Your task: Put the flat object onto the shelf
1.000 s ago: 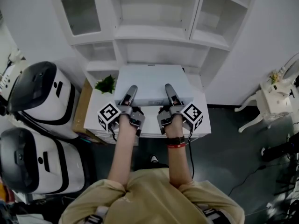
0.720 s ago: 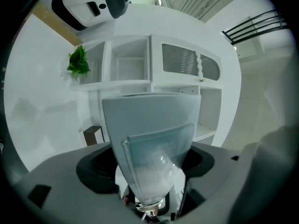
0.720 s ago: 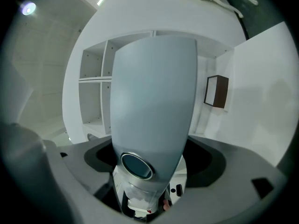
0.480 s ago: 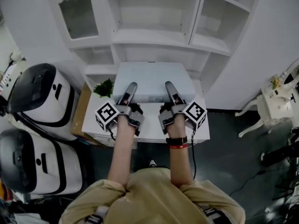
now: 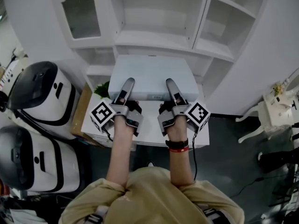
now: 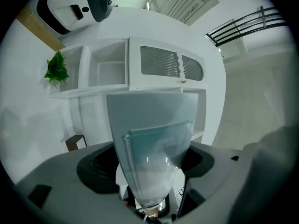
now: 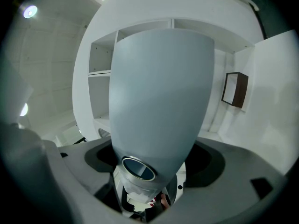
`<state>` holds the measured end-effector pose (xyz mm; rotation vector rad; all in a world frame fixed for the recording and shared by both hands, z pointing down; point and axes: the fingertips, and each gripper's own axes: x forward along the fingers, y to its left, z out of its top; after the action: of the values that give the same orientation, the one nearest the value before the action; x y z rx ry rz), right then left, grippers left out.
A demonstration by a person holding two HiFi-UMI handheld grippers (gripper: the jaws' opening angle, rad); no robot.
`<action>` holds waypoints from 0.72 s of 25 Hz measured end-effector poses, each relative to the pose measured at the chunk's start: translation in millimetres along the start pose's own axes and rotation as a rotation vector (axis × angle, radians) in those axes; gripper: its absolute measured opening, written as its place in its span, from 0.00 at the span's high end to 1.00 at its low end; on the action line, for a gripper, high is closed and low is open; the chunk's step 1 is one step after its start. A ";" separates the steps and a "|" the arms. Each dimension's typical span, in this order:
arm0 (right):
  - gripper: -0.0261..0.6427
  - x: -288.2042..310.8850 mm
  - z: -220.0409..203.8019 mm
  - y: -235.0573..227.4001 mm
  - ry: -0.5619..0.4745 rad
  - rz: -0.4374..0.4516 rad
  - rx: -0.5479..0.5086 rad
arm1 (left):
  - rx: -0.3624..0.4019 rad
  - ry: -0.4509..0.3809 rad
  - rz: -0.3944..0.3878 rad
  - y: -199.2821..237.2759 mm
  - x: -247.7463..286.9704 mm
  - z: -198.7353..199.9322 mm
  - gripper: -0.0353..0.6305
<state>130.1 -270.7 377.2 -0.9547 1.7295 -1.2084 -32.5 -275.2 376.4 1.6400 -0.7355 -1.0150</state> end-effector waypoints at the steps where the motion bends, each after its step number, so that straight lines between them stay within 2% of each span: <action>1: 0.37 1.5 0.3 3.5 0.001 0.009 -0.003 | 0.002 -0.001 -0.009 -3.3 1.3 1.3 0.40; 13: 0.37 16.3 9.2 31.6 -0.013 0.040 -0.045 | 0.024 0.010 -0.067 -32.2 18.9 11.7 0.40; 18: 0.37 49.6 29.4 47.5 -0.009 0.044 -0.048 | 0.025 0.011 -0.074 -46.5 55.5 26.3 0.40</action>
<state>131.0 -313.5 315.9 -0.9436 1.7707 -1.1373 -31.2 -320.7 314.2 1.7045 -0.6865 -1.0519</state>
